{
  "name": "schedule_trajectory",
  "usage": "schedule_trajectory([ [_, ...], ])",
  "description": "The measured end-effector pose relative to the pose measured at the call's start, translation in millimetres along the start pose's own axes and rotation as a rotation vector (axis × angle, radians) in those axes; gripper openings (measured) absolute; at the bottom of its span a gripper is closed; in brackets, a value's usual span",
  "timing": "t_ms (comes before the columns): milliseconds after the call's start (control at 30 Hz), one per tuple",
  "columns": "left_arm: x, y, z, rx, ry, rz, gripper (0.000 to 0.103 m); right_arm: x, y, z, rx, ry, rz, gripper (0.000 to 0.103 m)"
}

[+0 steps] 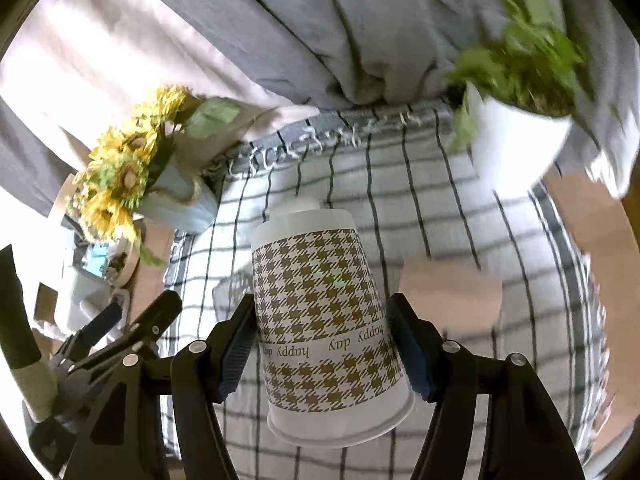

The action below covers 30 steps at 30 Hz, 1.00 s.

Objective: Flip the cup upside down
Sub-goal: 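Carry the held cup over the table and rotate it rim down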

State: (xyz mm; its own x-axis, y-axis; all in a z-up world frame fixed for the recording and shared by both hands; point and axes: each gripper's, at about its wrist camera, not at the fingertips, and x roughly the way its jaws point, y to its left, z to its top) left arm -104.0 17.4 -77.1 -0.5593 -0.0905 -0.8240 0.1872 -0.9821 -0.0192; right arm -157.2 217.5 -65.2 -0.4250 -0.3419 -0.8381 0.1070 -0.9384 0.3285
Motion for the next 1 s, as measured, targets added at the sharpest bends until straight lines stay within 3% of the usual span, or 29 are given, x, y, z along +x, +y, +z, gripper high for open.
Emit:
schedule_trajectory([
  [133, 0.5, 16.2, -31.8, 0.003, 0.06, -0.006, 0.103, 2.7, -5.1, -42.3, 0.017, 0.032, -0.002, 0.065],
  [500, 33.2, 53.9, -97.5, -0.019, 0.261, 0.034, 0.103, 54.8, -4.5, -126.8, 0.098, 0.228, -0.001, 0.065],
  [1000, 58.7, 62.6, -118.5, 0.04, 0.334, 0.09, 0.103, 95.6, -12.6, -157.7, 0.162, 0.263, -0.026, 0.065],
])
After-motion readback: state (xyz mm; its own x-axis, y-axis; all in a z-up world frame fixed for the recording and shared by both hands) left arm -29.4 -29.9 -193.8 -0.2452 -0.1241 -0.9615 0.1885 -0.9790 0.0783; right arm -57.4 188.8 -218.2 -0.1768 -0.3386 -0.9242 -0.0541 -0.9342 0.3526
